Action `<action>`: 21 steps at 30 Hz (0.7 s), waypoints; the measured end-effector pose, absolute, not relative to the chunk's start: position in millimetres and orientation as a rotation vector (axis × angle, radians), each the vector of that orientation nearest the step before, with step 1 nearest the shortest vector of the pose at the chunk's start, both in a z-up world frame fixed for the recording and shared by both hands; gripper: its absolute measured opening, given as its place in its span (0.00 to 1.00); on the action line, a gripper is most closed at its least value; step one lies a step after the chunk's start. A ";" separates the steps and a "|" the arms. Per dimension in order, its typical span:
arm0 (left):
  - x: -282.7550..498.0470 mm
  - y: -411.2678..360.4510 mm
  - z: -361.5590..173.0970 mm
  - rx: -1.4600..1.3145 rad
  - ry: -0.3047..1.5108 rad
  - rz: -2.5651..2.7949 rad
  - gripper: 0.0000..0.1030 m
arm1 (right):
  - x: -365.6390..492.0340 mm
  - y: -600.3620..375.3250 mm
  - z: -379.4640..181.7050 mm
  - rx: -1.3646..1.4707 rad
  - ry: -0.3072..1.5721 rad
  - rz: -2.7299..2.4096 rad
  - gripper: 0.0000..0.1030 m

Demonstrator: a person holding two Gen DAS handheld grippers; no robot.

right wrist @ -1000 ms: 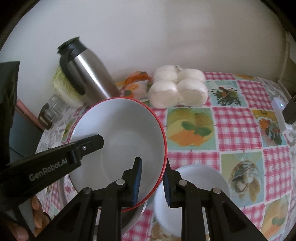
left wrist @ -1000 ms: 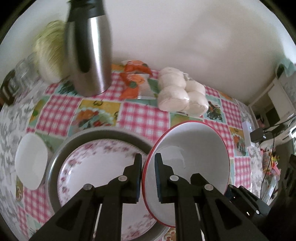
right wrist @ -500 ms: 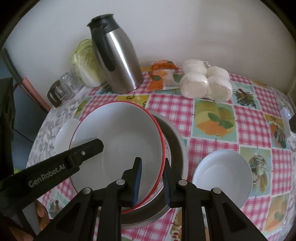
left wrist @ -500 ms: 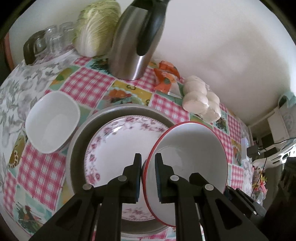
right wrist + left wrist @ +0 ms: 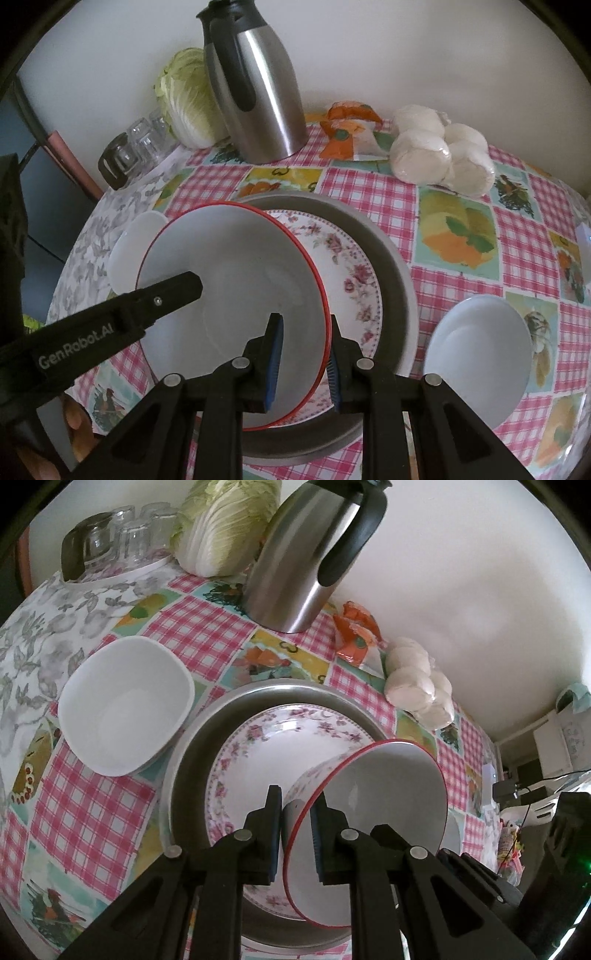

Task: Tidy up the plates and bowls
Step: 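Lower the red-rimmed bowl onto the floral plate in the basin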

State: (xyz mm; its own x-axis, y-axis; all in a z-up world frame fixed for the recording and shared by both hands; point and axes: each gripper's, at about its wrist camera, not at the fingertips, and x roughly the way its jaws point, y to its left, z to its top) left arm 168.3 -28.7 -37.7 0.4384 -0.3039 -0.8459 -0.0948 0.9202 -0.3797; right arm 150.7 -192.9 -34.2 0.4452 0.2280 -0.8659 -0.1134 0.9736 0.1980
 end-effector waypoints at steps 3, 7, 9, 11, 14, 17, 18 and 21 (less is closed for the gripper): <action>170.5 -23.2 -39.2 -0.420 1.121 -0.132 0.14 | 152.4 -188.5 -38.6 0.114 1.097 0.224 0.22; 172.6 -18.9 -38.4 -0.426 1.119 -0.131 0.14 | 155.6 -184.3 -45.4 0.116 1.109 0.232 0.22; 173.9 -18.1 -39.3 -0.423 1.121 -0.130 0.14 | 157.7 -182.6 -48.7 0.118 1.116 0.233 0.22; 175.5 -16.9 -41.7 -0.426 1.129 -0.129 0.14 | 159.2 -181.6 -51.5 0.118 1.122 0.234 0.22; 177.1 -15.8 -44.3 -0.430 1.139 -0.127 0.14 | 160.3 -179.5 -53.7 0.111 1.127 0.231 0.22; 177.7 -16.6 -44.8 -0.430 1.140 -0.127 0.14 | 160.7 -179.0 -54.7 0.105 1.129 0.228 0.22; 177.7 -17.0 -44.8 -0.429 1.140 -0.128 0.14 | 161.0 -179.2 -54.6 0.106 1.129 0.227 0.22; 178.5 -19.4 -45.3 -0.424 1.145 -0.132 0.14 | 161.3 -180.6 -53.5 0.108 1.125 0.223 0.22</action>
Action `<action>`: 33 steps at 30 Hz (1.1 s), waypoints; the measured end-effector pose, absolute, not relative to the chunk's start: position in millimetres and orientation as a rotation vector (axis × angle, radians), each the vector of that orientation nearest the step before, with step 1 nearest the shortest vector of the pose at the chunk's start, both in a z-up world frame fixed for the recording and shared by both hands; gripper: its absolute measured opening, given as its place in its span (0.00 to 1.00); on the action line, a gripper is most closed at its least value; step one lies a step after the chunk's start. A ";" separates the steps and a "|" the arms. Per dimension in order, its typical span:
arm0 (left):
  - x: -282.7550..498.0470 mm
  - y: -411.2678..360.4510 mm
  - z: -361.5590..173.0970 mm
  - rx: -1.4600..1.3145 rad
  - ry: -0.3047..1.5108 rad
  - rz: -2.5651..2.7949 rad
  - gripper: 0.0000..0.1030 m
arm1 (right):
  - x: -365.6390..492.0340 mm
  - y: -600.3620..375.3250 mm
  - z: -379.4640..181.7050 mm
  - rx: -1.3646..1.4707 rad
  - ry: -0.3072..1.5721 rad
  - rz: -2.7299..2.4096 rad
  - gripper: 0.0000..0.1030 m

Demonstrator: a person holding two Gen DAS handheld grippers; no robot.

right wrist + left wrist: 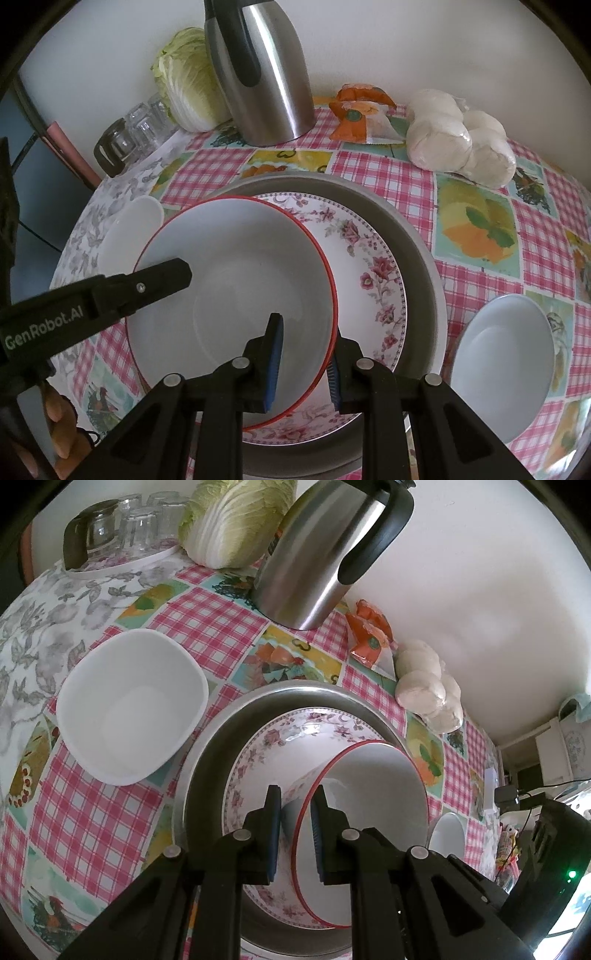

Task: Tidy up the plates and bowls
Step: 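Lower the red-rimmed bowl onto the floral plate in the basin, then open both grippers to release the bowl and withdraw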

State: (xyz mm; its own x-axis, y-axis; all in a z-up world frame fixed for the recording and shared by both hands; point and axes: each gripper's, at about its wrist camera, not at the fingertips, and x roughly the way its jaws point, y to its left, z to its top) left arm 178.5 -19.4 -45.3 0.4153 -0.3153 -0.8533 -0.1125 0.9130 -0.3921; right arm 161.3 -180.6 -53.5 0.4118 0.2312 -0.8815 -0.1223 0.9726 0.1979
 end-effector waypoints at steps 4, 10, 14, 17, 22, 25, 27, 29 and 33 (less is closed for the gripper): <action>179.8 -23.1 -47.8 -0.425 1.156 -0.147 0.14 | 161.3 -185.3 -52.1 0.120 1.120 0.213 0.22; 180.6 -26.4 -49.5 -0.415 1.161 -0.148 0.15 | 162.2 -188.3 -57.7 0.130 1.130 0.204 0.22; 181.0 -26.0 -49.2 -0.415 1.160 -0.150 0.16 | 162.2 -188.8 -58.3 0.131 1.125 0.206 0.22; 181.1 -25.8 -48.5 -0.417 1.161 -0.152 0.16 | 162.6 -189.1 -58.8 0.131 1.125 0.206 0.22; 180.4 -25.8 -46.8 -0.415 1.162 -0.155 0.17 | 162.5 -188.2 -58.6 0.124 1.126 0.205 0.22; 178.8 -27.0 -44.2 -0.399 1.158 -0.157 0.19 | 161.3 -187.6 -53.7 0.104 1.113 0.199 0.22; 177.8 -27.9 -41.8 -0.384 1.154 -0.156 0.20 | 159.8 -186.6 -49.6 0.080 1.102 0.195 0.22; 176.1 -28.5 -39.7 -0.370 1.151 -0.153 0.20 | 158.8 -187.1 -45.9 0.069 1.093 0.193 0.22; 173.5 -27.1 -34.9 -0.354 1.140 -0.148 0.23 | 157.7 -190.5 -38.5 0.062 1.077 0.182 0.23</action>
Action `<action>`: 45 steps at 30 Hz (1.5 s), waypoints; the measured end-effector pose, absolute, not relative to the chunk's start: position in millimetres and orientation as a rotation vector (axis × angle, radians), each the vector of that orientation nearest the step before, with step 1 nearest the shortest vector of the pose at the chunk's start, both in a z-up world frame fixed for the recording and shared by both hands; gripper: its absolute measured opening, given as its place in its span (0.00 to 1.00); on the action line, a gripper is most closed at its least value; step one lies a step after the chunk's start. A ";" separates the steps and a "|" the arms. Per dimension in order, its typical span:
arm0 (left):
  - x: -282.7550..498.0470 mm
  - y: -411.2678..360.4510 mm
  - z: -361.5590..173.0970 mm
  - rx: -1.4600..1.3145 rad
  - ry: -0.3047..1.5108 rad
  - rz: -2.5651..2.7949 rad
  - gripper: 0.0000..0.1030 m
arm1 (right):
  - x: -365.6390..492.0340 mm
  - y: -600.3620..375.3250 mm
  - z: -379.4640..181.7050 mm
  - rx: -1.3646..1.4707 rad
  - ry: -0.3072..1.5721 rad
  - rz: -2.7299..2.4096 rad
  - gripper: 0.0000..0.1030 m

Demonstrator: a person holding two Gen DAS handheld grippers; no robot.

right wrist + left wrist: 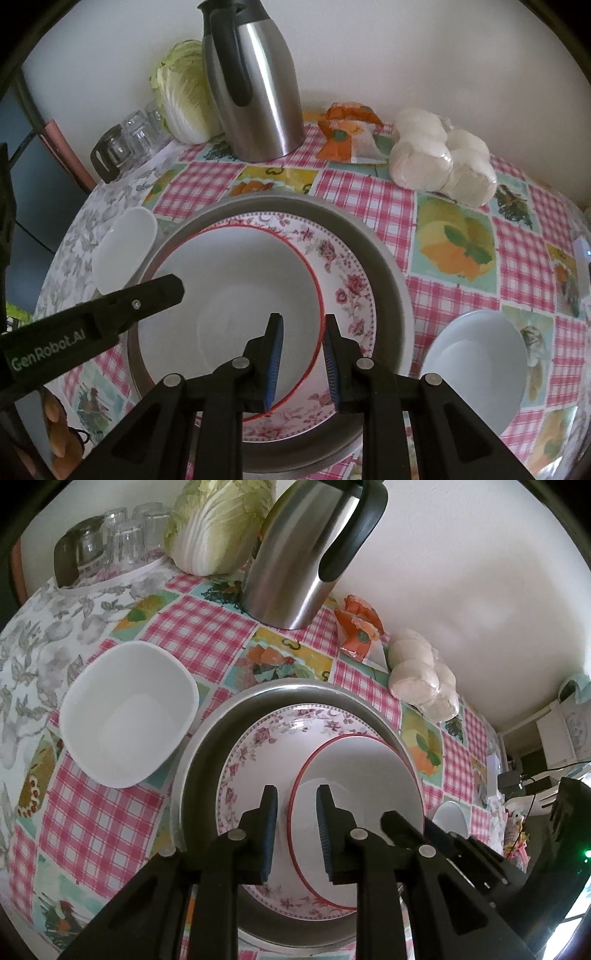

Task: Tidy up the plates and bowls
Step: 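Open both grippers to release the bowl and withdraw, then move both grippers to the rim of the white square bowl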

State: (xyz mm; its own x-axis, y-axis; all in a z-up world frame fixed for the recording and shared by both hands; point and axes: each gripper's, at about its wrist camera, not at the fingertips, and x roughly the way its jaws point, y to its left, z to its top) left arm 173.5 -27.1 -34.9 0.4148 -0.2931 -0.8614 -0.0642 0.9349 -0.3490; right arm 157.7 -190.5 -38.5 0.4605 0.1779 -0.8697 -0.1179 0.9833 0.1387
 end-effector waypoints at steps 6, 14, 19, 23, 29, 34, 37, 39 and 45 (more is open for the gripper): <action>168.2 -24.7 -23.2 -0.303 1.108 -0.117 0.38 | 156.3 -198.3 -30.1 0.064 1.064 0.160 0.34; 162.8 -19.7 -14.2 -0.221 1.081 -0.048 0.62 | 153.9 -209.3 -23.3 0.068 1.050 0.130 0.65; 161.5 -17.8 -12.5 -0.179 1.069 -0.017 0.64 | 152.8 -215.1 -20.7 0.064 1.040 0.113 0.78; 162.4 -17.5 -13.8 -0.138 1.072 0.013 0.71 | 152.5 -218.7 -20.1 0.069 1.030 0.105 0.88; 163.1 -14.4 -13.5 -0.092 1.062 0.050 0.74 | 152.8 -221.6 -21.3 0.068 1.025 0.091 0.98; 162.9 -10.5 -12.5 -0.064 1.049 0.070 0.78 | 153.1 -222.8 -23.0 0.079 1.028 0.086 1.00; 162.5 -9.3 -11.6 -0.037 1.040 0.079 0.78 | 153.0 -222.2 -23.2 0.078 1.029 0.085 1.00; 162.1 -8.4 -11.4 -0.015 1.035 0.086 0.80 | 152.8 -222.4 -22.9 0.080 1.025 0.081 1.00; 160.8 -2.6 -7.9 0.004 1.014 0.097 0.92 | 152.5 -226.0 -21.5 0.106 1.020 0.059 1.00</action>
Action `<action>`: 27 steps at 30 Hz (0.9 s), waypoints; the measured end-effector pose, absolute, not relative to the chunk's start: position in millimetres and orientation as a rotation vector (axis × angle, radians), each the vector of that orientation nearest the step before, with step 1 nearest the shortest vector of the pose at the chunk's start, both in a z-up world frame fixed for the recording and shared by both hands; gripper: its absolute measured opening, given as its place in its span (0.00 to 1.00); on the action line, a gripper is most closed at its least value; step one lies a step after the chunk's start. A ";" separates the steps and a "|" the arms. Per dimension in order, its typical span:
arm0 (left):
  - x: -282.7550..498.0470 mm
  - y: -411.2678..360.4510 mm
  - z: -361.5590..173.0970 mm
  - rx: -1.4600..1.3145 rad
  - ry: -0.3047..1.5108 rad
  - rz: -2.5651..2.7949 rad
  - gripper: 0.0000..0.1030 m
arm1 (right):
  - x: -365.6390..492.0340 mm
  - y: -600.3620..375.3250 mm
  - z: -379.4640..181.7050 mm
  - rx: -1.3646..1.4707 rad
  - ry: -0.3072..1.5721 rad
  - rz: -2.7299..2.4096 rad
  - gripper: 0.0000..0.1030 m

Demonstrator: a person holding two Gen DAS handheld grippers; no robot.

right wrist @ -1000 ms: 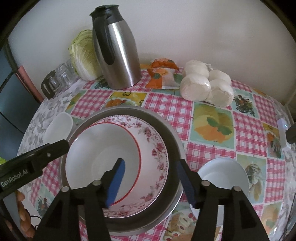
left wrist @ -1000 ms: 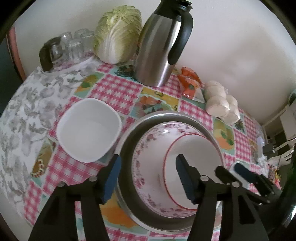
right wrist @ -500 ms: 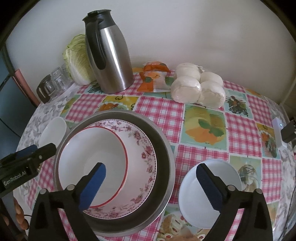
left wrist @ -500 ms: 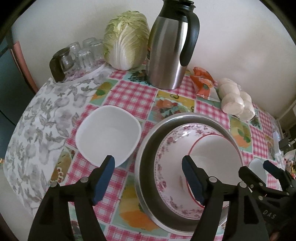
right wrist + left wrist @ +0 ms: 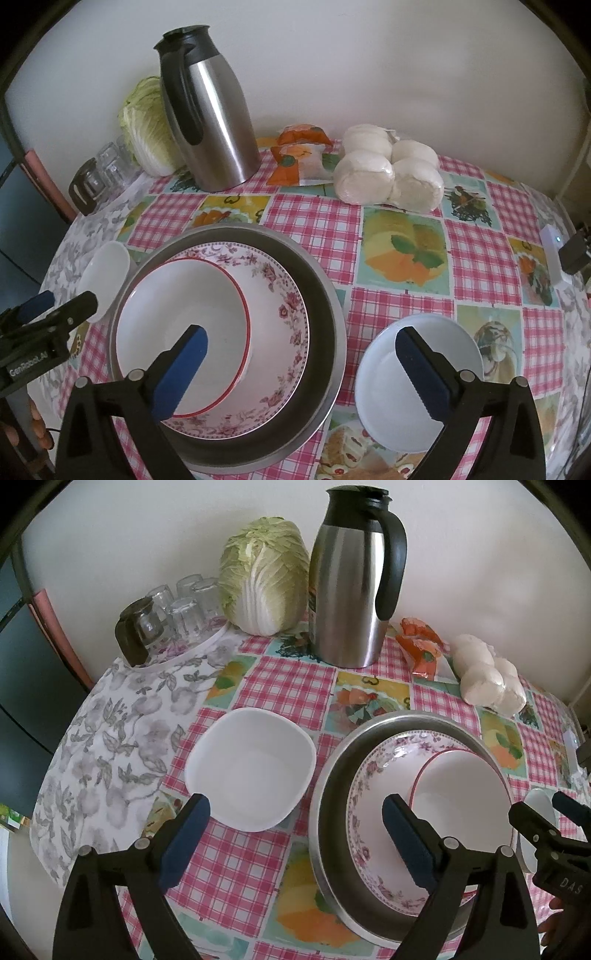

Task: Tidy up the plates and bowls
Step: 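Move both grippers to the rim of the white square bowl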

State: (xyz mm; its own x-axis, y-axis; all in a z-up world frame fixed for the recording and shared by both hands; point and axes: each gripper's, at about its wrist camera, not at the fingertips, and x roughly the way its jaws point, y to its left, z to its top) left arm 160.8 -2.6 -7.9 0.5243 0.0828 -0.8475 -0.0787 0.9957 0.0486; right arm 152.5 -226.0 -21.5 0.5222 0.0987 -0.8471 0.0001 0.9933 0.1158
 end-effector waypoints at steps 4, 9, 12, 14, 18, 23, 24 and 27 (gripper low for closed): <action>161.4 4.6 -7.7 -0.031 1.017 0.086 0.92 | 151.0 -227.9 -19.3 0.122 1.018 0.034 1.00; 161.6 13.5 -9.3 -0.038 1.022 0.097 0.92 | 147.6 -223.8 -9.8 0.122 0.995 0.018 1.00; 161.4 21.2 -9.3 -0.054 1.019 0.103 0.92 | 143.7 -220.1 -1.3 0.115 0.973 0.003 1.00; 161.6 26.3 -9.4 -0.067 1.019 0.105 0.92 | 141.3 -216.7 4.8 0.111 0.956 -0.011 1.00; 161.3 37.8 -10.0 -0.100 1.019 0.108 0.92 | 137.2 -207.5 11.5 0.110 0.942 -0.026 1.00; 161.2 54.1 -10.0 -0.135 1.015 0.115 0.92 | 133.8 -189.1 13.1 0.095 0.938 -0.017 1.00; 161.7 56.8 -10.6 -0.140 1.015 0.117 0.92 | 133.5 -184.9 12.5 0.087 0.940 -0.015 1.00; 162.4 70.8 -13.8 -0.175 1.020 0.120 0.92 | 132.9 -170.5 10.4 0.065 0.945 0.005 1.00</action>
State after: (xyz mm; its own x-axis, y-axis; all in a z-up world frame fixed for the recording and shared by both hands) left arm 162.4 70.8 -13.8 0.5188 0.0182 -0.8547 -0.1811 0.9794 -0.0891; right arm 132.9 -170.5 10.4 0.5857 0.0328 -0.8099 0.0246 0.9980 0.0582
